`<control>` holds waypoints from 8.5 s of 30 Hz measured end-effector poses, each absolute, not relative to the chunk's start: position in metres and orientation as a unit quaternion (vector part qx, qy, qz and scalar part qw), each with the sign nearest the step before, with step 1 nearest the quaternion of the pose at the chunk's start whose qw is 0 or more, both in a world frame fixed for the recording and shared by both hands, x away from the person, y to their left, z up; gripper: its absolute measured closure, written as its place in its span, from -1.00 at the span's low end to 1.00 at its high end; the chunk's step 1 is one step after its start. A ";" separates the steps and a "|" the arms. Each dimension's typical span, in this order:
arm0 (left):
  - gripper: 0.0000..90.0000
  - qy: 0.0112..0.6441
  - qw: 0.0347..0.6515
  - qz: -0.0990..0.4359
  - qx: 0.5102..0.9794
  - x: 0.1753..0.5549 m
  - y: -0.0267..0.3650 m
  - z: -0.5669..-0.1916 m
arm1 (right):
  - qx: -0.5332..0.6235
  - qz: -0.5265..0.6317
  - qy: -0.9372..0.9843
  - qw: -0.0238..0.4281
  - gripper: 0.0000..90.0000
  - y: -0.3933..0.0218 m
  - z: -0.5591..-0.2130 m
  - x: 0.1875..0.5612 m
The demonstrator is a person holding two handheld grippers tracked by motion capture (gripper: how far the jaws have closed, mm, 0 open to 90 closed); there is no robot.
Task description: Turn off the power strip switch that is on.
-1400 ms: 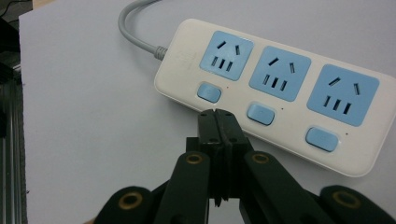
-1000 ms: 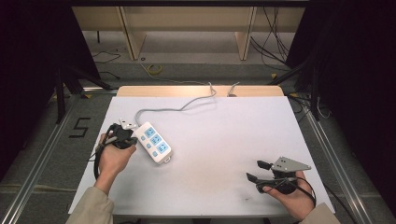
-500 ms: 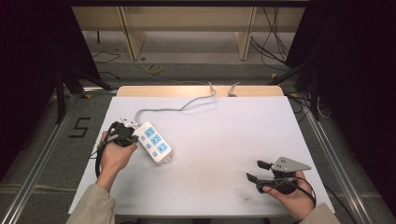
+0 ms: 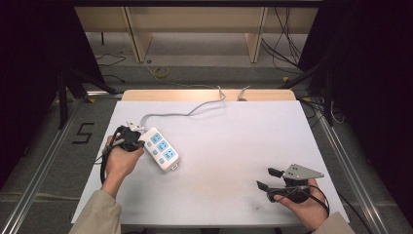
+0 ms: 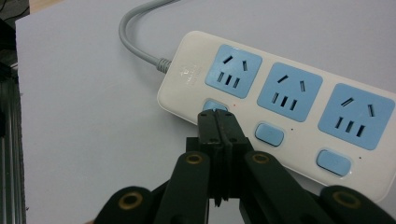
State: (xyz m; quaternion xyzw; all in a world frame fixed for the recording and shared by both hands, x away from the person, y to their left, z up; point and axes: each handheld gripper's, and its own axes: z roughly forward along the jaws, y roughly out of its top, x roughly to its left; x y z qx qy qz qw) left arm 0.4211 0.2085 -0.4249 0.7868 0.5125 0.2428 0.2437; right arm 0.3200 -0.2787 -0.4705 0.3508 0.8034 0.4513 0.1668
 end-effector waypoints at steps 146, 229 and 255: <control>0.99 0.493 0.147 0.185 0.837 0.481 0.189 -0.427 | 0.348 0.452 0.805 0.161 -0.24 -0.277 -0.472 0.320; 1.00 0.500 0.113 0.152 0.845 0.491 0.175 -0.437 | 0.343 0.452 0.808 0.160 -0.24 -0.275 -0.472 0.320; 1.00 0.504 0.113 0.152 0.843 0.492 0.175 -0.438 | 0.342 0.450 0.809 0.161 -0.24 -0.275 -0.472 0.320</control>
